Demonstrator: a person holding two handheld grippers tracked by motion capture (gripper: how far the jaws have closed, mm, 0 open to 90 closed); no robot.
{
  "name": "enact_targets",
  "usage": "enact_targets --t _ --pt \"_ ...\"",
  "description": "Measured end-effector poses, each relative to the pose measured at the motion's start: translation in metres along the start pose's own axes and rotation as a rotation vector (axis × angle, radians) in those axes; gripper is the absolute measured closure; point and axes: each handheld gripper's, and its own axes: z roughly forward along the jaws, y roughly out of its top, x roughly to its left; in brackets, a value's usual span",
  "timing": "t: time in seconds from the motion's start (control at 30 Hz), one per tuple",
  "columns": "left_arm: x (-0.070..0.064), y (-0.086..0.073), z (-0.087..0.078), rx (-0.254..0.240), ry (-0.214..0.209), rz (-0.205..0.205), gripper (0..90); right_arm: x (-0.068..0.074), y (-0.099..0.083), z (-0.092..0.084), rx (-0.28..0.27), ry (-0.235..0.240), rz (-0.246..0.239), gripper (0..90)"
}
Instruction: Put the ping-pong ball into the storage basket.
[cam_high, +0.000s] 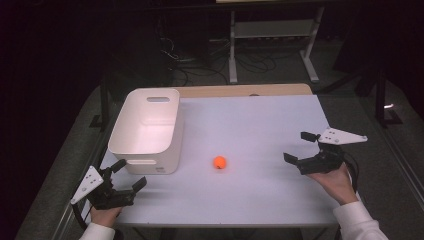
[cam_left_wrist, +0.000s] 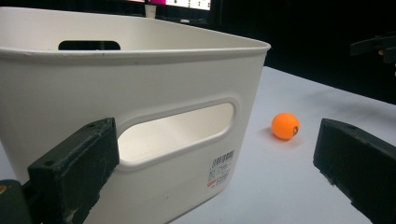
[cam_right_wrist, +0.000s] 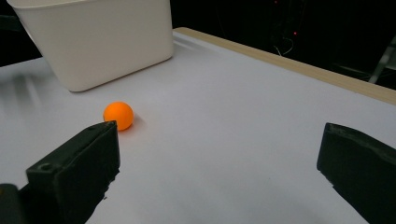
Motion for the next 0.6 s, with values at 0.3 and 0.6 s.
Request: enact_targets --t 0.3,0.6 --pt "0.0 0.001 0.0 -0.005 0.001 0.001 0.0 0.004 0.015 0.007 0.02 0.02 -0.035 0.0" --pt "-0.002 0.002 0.003 -0.014 -0.014 0.007 0.0 0.007 0.029 0.016 0.061 0.034 -0.062 0.0"
